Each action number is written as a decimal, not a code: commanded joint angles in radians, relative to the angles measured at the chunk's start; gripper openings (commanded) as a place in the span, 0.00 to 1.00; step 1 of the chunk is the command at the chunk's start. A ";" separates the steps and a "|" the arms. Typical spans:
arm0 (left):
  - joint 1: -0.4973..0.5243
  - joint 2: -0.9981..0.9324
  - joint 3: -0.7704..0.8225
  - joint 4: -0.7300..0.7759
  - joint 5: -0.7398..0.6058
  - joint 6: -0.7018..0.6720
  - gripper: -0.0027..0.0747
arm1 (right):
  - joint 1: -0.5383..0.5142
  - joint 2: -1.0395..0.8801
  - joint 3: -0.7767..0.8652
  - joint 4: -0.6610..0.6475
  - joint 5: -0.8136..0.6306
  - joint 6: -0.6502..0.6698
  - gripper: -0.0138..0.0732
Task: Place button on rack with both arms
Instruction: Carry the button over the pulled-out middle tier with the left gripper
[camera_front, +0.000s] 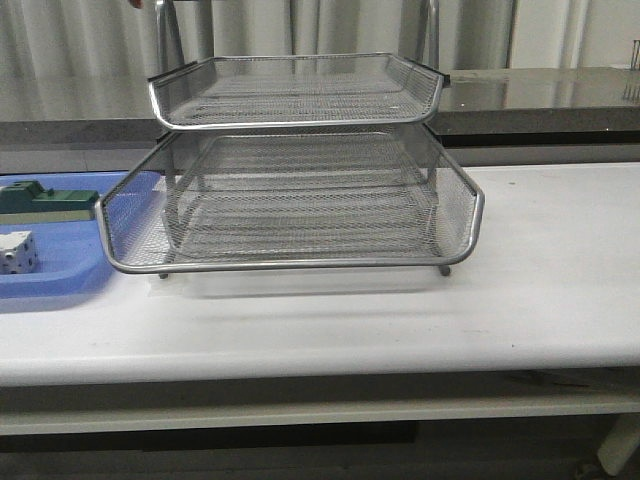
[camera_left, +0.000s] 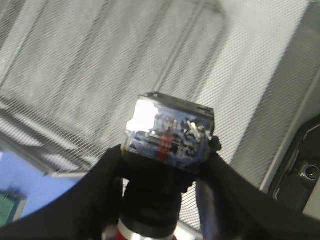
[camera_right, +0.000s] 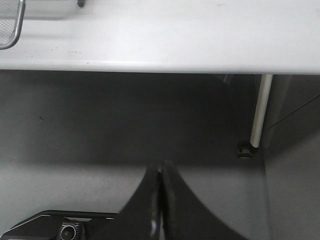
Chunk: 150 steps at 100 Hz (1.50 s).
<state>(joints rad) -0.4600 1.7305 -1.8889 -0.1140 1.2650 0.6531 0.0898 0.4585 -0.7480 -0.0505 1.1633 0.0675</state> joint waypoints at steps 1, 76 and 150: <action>-0.063 -0.019 -0.015 -0.022 0.005 0.001 0.01 | 0.000 0.003 -0.031 -0.011 -0.051 -0.002 0.08; -0.142 0.245 -0.015 0.005 -0.024 0.005 0.01 | 0.000 0.003 -0.031 -0.011 -0.051 -0.002 0.08; -0.142 0.245 -0.015 0.005 -0.020 0.005 0.46 | 0.000 0.003 -0.031 -0.011 -0.051 -0.002 0.08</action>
<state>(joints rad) -0.5951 2.0342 -1.8760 -0.0965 1.2462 0.6572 0.0898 0.4585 -0.7480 -0.0505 1.1633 0.0675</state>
